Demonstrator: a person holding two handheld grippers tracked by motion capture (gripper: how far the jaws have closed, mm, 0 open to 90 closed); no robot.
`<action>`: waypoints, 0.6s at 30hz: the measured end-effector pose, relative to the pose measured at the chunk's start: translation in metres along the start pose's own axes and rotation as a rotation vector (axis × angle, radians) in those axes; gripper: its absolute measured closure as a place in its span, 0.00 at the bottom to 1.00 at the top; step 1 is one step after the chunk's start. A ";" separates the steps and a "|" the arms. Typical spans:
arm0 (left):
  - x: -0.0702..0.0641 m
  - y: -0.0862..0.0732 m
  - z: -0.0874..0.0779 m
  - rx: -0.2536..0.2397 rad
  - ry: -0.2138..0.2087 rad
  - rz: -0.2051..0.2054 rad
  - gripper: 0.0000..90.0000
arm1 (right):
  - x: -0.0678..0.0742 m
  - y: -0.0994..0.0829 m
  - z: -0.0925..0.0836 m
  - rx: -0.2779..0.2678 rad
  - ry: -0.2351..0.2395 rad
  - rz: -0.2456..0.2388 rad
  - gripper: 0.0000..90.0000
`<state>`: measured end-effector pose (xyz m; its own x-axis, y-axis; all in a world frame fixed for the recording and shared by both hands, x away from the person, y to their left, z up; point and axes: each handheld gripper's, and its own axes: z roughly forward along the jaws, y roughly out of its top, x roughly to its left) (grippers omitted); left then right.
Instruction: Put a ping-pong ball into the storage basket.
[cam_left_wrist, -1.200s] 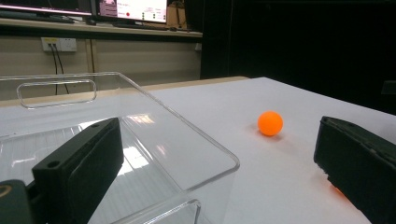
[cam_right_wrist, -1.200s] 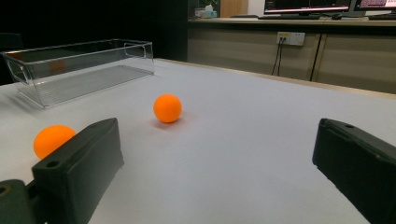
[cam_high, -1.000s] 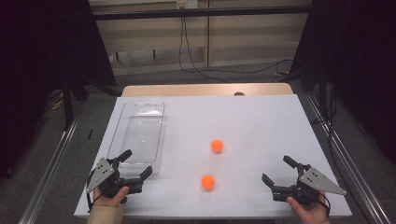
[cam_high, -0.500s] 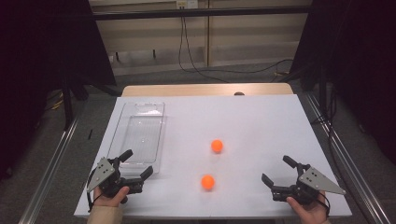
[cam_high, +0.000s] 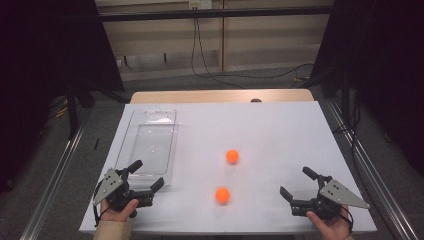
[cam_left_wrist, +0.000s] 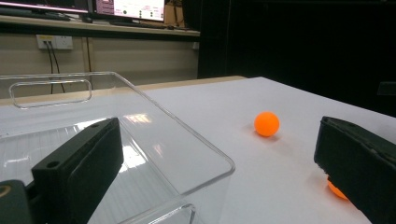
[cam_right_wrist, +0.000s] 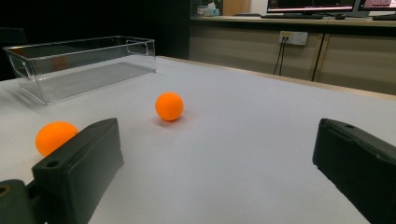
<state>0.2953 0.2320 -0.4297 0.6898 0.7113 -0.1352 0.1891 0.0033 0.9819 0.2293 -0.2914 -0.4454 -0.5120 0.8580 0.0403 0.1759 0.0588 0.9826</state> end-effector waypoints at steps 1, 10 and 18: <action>0.000 0.000 0.000 0.000 0.000 0.000 0.01 | 0.000 0.000 0.000 0.000 0.001 0.000 0.01; -0.004 0.005 0.003 -0.008 -0.035 -0.015 0.01 | -0.001 0.000 -0.001 0.000 0.001 -0.002 0.01; -0.009 0.009 0.008 0.002 -0.052 -0.017 0.01 | 0.000 0.000 0.000 0.001 0.004 -0.006 0.01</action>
<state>0.2967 0.2204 -0.4208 0.7217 0.6739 -0.1582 0.2020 0.0135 0.9793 0.2292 -0.2920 -0.4450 -0.5164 0.8556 0.0354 0.1735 0.0640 0.9827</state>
